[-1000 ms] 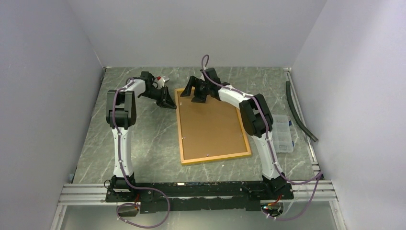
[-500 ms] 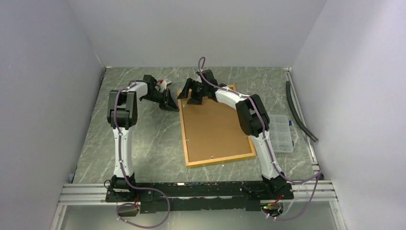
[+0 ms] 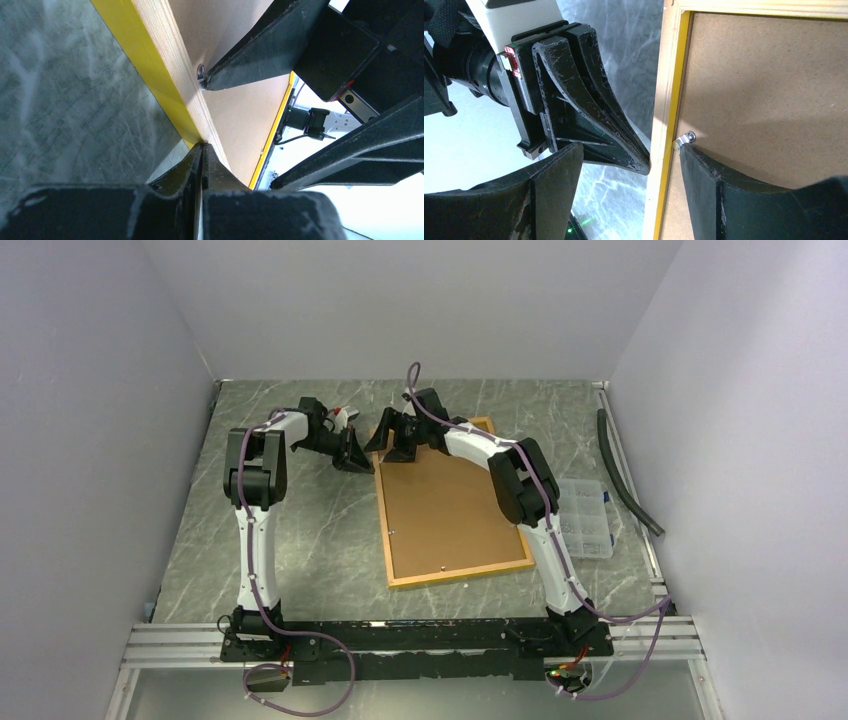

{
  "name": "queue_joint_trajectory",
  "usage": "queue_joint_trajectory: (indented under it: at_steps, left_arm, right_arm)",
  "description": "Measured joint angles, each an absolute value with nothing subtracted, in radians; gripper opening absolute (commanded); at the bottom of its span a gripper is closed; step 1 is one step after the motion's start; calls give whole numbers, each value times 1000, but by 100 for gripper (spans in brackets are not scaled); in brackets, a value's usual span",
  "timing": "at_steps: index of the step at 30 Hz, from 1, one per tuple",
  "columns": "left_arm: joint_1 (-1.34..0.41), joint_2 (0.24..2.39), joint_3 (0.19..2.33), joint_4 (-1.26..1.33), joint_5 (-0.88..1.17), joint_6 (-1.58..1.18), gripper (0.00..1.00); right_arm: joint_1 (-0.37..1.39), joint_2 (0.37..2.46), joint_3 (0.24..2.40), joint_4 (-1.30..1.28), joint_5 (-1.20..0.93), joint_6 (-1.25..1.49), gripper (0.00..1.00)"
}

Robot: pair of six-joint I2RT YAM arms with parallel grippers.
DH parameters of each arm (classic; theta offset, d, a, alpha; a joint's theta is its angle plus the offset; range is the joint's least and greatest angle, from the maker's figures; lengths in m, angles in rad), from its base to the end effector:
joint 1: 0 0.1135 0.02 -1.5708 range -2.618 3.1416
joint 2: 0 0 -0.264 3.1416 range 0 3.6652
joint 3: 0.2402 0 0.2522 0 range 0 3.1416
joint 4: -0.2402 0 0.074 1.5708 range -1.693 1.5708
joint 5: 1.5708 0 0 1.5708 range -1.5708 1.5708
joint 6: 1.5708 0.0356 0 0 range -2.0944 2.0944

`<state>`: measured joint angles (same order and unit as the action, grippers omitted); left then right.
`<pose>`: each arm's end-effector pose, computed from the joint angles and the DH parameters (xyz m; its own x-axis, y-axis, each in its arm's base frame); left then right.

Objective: Put the photo into the frame
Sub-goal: Install the photo frame at the center of the board.

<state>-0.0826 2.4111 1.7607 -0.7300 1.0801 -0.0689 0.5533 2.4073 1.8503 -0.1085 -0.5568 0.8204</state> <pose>0.4609 -0.0697 0.0999 -0.9904 0.0494 -0.1292 0.1374 0.4603 -0.8770 0.4475 0.2985 0.1475 -0.9432 0.1473 -0.2977 -0.1612 0.5809 0.7979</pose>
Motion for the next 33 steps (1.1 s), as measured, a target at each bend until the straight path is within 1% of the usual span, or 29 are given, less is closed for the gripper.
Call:
queue_joint_trajectory:
  at_steps: [26,30,33]
  left_arm:
    - [-83,2404,1742,-730,1086,-72,6]
    - [-82,2403,1742,-731,1087,-71,8]
    - [-81,2403,1742,-741,1085,-66,14]
  right_arm:
    - [557,2426,1851,-58,-562,894,74]
    - [557,2428,1850,-50,-564,902,74]
    - [557,2428,1850,-49,-569,902,77]
